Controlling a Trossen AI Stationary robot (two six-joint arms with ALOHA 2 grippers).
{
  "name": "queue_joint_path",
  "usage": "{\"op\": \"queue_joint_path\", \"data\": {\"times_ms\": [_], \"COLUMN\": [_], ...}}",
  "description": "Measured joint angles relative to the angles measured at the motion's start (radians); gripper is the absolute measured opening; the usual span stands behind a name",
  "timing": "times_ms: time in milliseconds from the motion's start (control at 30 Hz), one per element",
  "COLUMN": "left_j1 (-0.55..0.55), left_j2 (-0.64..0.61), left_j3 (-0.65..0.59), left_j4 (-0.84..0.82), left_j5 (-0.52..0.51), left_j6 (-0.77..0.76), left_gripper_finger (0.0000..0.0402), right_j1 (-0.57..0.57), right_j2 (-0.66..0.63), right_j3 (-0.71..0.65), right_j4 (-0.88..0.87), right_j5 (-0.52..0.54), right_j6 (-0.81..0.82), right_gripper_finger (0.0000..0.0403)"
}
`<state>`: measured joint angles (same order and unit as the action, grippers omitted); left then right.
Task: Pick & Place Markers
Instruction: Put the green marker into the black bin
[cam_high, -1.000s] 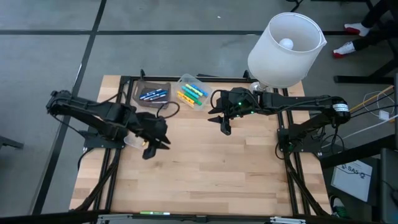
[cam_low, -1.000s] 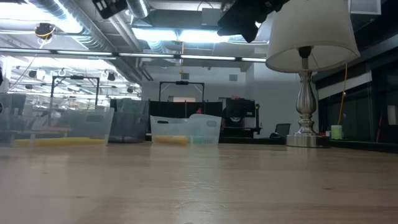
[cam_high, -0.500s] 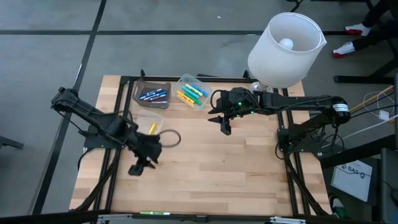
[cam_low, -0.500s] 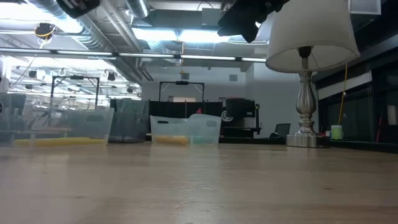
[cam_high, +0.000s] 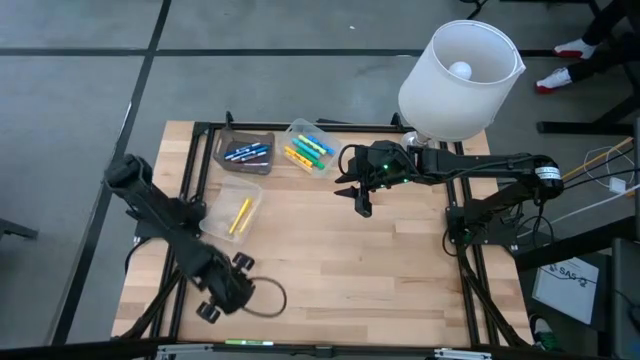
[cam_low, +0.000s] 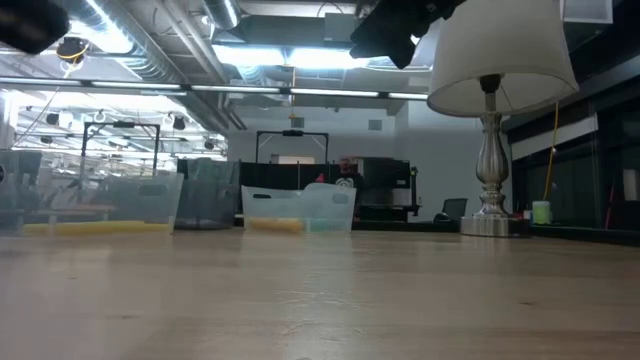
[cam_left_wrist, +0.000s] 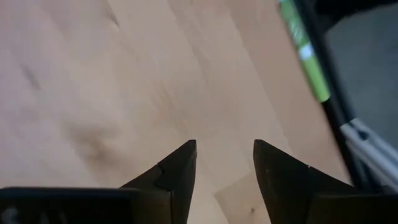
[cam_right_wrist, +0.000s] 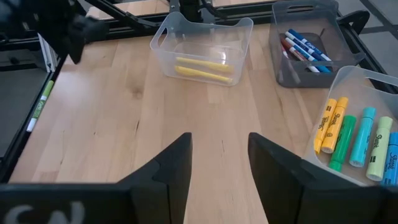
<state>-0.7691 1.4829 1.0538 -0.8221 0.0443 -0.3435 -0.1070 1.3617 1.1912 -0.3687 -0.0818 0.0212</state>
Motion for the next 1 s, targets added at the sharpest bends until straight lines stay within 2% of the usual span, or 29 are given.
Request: {"op": "queue_joint_path", "data": {"times_ms": [200,333,600,833,1000], "left_j1": [-0.087,-0.123,-0.182,-0.241,-0.269], "left_j2": [0.159,0.212,0.223,0.223,0.223], "left_j3": [0.000,0.000,0.009,0.069,0.078], "left_j4": [0.041,0.121,0.225,0.315,0.311], "left_j5": [-0.002,0.000,-0.056,-0.095,-0.142], "left_j6": [-0.116,-0.203,-0.432,-0.441,-0.466], "left_gripper_finger": [0.0162,0.0159,0.0157,0.0157,0.0157], "right_j1": [0.000,0.000,0.000,0.000,0.000], "right_j2": [0.000,0.000,0.000,0.000,0.000], "right_j3": [0.000,0.000,0.000,0.000,0.000], "right_j4": [0.000,0.000,0.000,0.000,0.000], "right_j5": [0.000,0.000,0.000,0.000,0.000], "right_j6": [0.000,0.000,0.000,0.000,0.000], "right_gripper_finger": [0.0156,0.0156,0.0156,0.0156,0.0156]}}
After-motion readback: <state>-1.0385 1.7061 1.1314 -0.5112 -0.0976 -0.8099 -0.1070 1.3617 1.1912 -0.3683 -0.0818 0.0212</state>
